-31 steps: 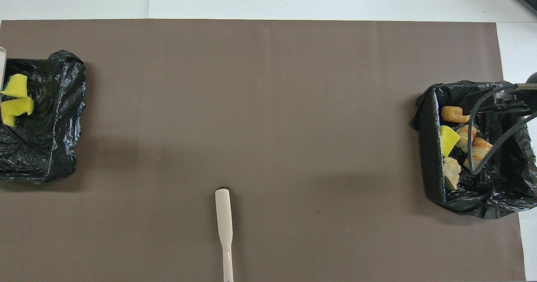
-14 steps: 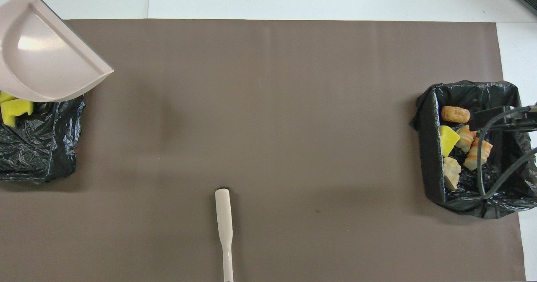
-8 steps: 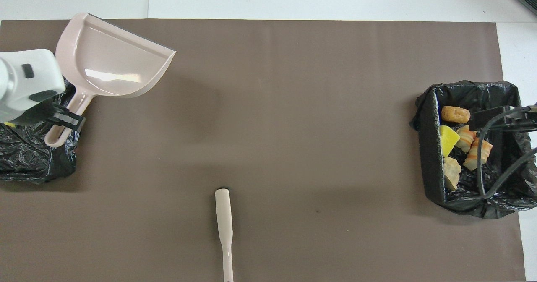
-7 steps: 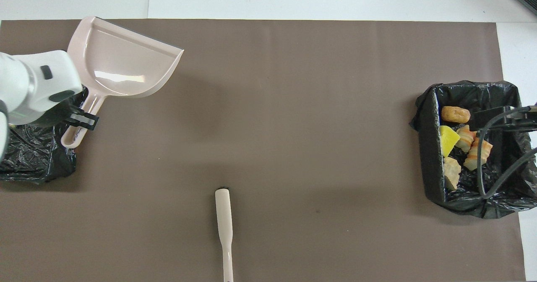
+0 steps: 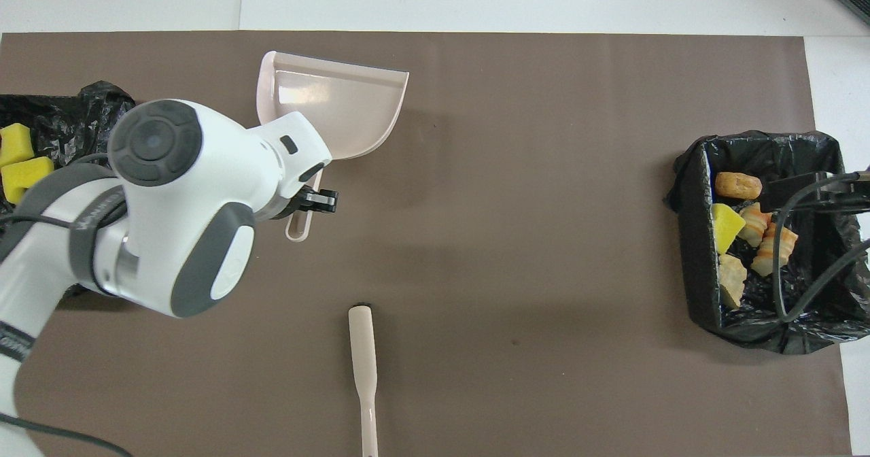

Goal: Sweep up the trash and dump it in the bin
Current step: 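Set the dustpan down on the mat center with the left gripper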

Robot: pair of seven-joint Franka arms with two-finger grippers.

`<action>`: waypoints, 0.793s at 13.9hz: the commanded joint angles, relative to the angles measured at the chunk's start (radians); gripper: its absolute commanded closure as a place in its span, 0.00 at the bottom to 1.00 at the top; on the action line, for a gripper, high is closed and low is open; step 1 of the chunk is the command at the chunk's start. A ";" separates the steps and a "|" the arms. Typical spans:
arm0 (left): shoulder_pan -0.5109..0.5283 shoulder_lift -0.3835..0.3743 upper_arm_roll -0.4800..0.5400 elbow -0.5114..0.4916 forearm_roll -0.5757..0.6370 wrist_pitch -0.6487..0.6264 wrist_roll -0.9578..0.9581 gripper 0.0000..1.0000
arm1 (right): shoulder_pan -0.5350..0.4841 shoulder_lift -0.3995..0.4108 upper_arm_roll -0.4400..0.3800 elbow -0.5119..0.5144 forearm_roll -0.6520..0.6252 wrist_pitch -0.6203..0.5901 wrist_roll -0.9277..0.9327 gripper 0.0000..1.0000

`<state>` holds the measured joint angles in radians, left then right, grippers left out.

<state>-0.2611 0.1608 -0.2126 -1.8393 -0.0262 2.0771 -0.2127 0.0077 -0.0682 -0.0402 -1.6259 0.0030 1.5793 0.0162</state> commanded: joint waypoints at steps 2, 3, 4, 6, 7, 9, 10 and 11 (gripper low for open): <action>-0.088 0.063 0.022 -0.021 -0.015 0.060 -0.083 1.00 | -0.002 -0.021 0.000 -0.023 0.002 0.007 -0.028 0.00; -0.099 0.072 0.022 -0.037 -0.015 0.080 -0.126 1.00 | -0.002 -0.021 0.000 -0.023 0.002 0.007 -0.027 0.00; -0.102 0.066 0.022 -0.075 -0.014 0.112 -0.125 1.00 | -0.002 -0.021 0.000 -0.023 0.002 0.007 -0.027 0.00; -0.119 0.060 0.022 -0.124 -0.014 0.156 -0.107 1.00 | -0.002 -0.021 0.000 -0.023 0.002 0.007 -0.027 0.00; -0.125 0.065 0.022 -0.133 -0.014 0.170 -0.100 1.00 | -0.002 -0.021 0.000 -0.023 0.002 0.007 -0.027 0.00; -0.133 0.068 0.022 -0.143 -0.015 0.184 -0.148 1.00 | -0.002 -0.021 0.000 -0.023 0.002 0.007 -0.027 0.00; -0.135 0.066 0.022 -0.147 -0.015 0.187 -0.178 1.00 | -0.002 -0.021 0.000 -0.023 0.002 0.007 -0.027 0.00; -0.135 0.066 0.022 -0.150 -0.015 0.198 -0.183 1.00 | -0.002 -0.021 0.000 -0.023 0.002 0.007 -0.027 0.00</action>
<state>-0.3741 0.2576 -0.2112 -1.9535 -0.0266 2.2408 -0.3692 0.0077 -0.0683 -0.0402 -1.6259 0.0030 1.5793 0.0162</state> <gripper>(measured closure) 0.683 0.000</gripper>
